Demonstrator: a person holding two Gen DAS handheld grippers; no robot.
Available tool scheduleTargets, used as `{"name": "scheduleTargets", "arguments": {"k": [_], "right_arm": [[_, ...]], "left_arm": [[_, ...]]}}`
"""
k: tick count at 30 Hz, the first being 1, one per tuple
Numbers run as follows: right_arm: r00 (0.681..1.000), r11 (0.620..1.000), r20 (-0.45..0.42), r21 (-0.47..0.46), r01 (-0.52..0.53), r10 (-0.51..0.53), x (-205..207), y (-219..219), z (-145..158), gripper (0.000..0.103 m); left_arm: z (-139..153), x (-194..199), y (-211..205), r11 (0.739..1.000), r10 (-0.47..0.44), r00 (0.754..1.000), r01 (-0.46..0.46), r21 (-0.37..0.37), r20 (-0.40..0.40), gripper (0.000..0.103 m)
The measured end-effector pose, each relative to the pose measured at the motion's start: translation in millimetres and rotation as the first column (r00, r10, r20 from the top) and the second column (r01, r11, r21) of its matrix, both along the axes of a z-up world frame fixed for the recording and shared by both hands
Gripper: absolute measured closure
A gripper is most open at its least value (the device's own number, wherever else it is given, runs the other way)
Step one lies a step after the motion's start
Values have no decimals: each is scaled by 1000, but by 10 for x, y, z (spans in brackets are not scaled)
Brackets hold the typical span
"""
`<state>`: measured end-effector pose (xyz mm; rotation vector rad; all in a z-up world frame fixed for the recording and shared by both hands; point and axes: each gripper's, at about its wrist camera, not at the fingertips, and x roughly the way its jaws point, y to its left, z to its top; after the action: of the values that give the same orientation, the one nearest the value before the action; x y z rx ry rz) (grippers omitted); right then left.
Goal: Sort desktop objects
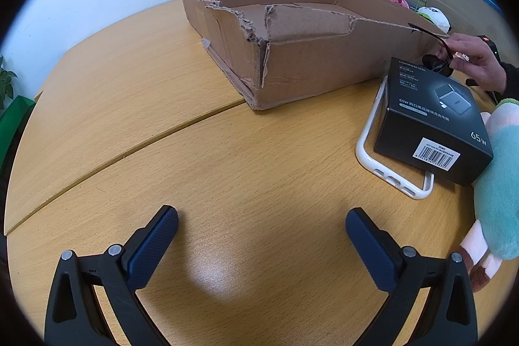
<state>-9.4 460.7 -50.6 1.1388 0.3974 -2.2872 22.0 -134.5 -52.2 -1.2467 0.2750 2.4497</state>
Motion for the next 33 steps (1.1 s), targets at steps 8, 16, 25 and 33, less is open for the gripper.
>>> {"name": "scheduleTargets", "arguments": {"k": [8, 16, 25, 33], "right_arm": [[1000, 1000, 0, 0, 0, 0, 4, -5, 1, 0], [1000, 1000, 0, 0, 0, 0, 5, -7, -1, 0], [1000, 1000, 0, 0, 0, 0, 6, -9, -3, 0], [1000, 1000, 0, 0, -1, 1, 6, -8, -4, 0]], "left_arm": [[-2, 92, -123, 998, 62, 998, -62, 1, 0, 0], [-5, 75, -60, 996, 91, 996, -91, 0, -1, 0], [-7, 58, -21, 993, 121, 993, -121, 1, -1, 0], [-8, 179, -10, 977, 213, 977, -213, -2, -3, 0]]}}
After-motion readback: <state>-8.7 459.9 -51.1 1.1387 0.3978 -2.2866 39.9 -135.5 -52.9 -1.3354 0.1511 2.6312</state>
